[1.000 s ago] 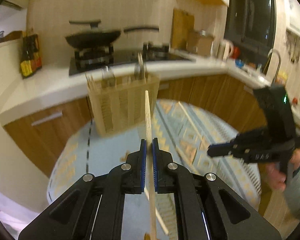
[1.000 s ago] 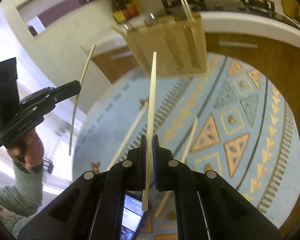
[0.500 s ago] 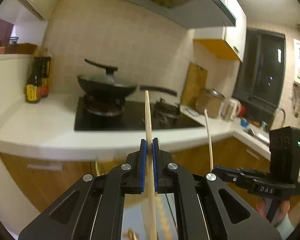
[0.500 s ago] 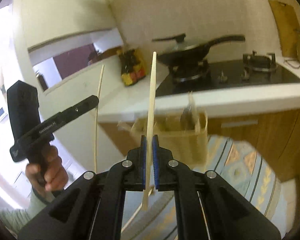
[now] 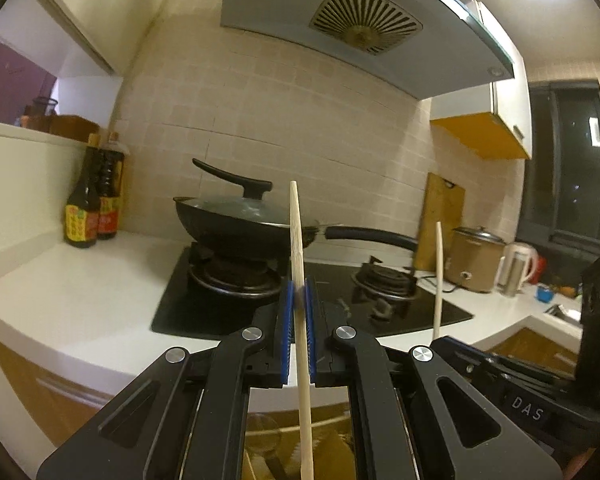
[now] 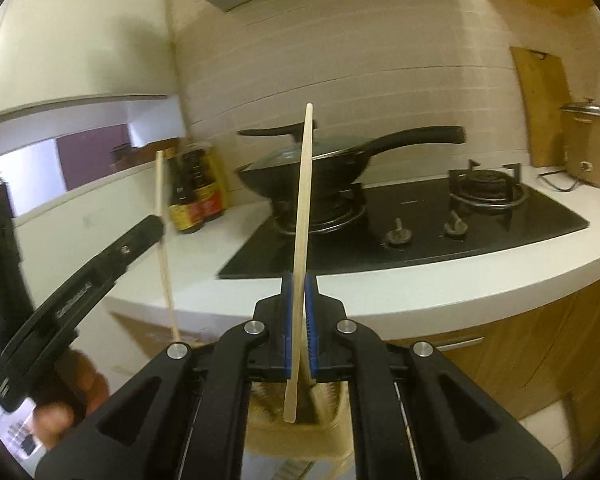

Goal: Organize utensils
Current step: 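Open both tools to drop the chopsticks into the holder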

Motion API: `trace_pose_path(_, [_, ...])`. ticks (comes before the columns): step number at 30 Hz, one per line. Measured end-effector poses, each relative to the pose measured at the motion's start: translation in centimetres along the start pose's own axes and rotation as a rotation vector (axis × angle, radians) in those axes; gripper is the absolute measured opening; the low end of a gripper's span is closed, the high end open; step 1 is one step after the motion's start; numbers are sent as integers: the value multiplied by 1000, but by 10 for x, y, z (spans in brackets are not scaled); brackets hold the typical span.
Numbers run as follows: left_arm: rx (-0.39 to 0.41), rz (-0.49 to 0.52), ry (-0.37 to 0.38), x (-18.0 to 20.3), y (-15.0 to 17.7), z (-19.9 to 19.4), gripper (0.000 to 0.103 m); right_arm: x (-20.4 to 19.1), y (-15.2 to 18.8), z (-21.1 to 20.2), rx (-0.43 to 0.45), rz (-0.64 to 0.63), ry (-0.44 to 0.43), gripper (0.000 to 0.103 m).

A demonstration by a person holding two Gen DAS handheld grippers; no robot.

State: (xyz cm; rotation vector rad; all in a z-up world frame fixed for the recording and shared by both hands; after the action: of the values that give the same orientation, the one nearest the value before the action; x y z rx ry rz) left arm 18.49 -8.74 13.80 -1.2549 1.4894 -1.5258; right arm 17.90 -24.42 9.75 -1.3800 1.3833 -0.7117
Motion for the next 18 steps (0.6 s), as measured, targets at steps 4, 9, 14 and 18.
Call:
trace_pose_path(4, [-12, 0, -16, -4, 18, 9, 4, 4, 12, 13, -12, -2, 7, 5])
trace_pose_path(9, [-19, -21, 6, -15, 32, -8, 25, 12, 28, 5, -31, 10, 17, 5])
trace_pose_path(14, [-47, -45, 37, -25, 35, -39, 36, 20, 45, -27, -76, 52, -2, 8])
trace_pose_path(18, [-73, -56, 90, -29, 35, -79, 54, 19, 62, -58, -120, 79, -13, 22])
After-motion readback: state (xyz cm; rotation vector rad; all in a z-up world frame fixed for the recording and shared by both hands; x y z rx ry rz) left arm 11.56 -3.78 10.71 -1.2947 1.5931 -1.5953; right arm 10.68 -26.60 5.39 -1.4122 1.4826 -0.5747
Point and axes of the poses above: each gripper's, at about its wrist camera, not at the fingertips, and z roughly the way its jaws point, x to its right, y to its underside, the point moved 2 cm from there along z, roughly the way its jaws point, and after that the axes turned 1 degree about y, right-handed, at the moved point
